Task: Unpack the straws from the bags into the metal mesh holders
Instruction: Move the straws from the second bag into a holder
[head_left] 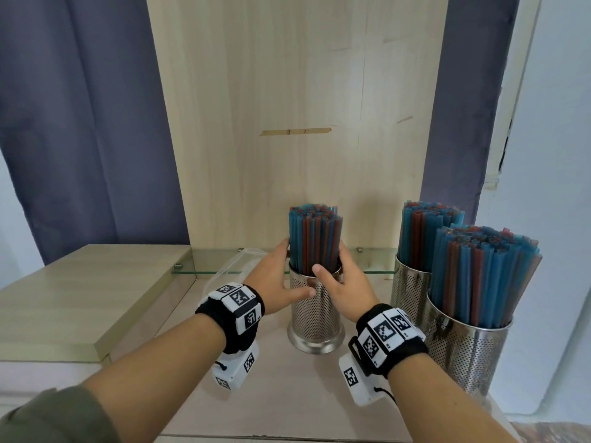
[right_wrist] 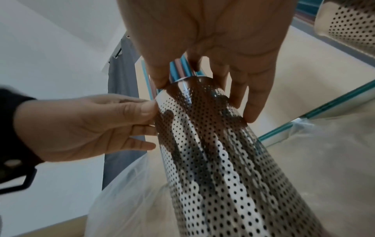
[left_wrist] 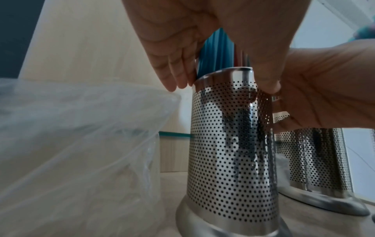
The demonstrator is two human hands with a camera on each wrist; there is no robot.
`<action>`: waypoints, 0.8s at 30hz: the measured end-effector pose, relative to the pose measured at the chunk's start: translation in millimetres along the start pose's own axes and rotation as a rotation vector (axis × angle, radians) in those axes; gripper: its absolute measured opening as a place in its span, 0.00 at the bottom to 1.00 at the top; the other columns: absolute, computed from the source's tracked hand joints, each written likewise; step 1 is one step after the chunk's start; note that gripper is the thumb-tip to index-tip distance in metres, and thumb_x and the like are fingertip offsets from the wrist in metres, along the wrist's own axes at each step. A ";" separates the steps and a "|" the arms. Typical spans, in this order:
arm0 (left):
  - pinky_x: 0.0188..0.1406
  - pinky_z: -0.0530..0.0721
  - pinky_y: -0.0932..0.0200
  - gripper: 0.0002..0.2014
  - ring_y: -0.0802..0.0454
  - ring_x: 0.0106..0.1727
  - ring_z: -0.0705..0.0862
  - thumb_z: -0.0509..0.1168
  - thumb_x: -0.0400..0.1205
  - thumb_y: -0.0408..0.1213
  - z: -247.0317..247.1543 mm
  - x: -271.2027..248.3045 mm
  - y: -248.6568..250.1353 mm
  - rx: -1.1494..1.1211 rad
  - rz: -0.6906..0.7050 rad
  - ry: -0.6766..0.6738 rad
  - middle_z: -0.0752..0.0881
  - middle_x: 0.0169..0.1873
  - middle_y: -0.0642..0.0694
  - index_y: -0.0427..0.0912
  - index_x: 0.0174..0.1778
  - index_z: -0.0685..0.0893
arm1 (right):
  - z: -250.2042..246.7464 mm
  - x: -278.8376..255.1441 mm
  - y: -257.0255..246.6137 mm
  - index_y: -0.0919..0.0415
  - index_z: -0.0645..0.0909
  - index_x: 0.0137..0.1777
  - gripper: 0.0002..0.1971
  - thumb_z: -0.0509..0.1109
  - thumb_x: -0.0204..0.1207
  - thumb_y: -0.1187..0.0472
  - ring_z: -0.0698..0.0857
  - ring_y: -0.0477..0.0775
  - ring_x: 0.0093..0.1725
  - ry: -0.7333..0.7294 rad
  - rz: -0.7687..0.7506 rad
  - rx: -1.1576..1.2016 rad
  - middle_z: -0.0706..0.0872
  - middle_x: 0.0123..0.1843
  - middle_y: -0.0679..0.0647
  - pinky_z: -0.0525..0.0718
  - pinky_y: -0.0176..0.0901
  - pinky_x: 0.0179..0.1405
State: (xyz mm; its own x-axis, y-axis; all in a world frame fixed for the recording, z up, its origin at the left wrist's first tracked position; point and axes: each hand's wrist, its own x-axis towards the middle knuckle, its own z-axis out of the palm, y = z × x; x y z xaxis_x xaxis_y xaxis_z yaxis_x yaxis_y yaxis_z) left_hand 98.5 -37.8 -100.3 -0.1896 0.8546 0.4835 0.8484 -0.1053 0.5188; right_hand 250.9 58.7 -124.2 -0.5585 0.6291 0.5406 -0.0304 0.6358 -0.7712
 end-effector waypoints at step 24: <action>0.51 0.73 0.80 0.40 0.67 0.56 0.78 0.82 0.65 0.54 1.1 -28.0 -10.3 -0.121 -0.149 0.217 0.79 0.57 0.62 0.50 0.70 0.72 | -14.8 -58.0 -54.6 0.42 0.57 0.85 0.33 0.67 0.84 0.56 0.75 0.45 0.71 -0.065 0.121 -0.254 0.73 0.75 0.42 0.77 0.43 0.68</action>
State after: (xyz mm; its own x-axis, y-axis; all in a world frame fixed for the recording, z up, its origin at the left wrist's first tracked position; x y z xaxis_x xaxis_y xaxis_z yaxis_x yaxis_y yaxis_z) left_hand 95.6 -60.2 -120.0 -0.4202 0.7379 0.5282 0.7405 -0.0576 0.6696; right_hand 297.2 -5.9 -108.6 -0.5977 0.6826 0.4205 0.2439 0.6544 -0.7157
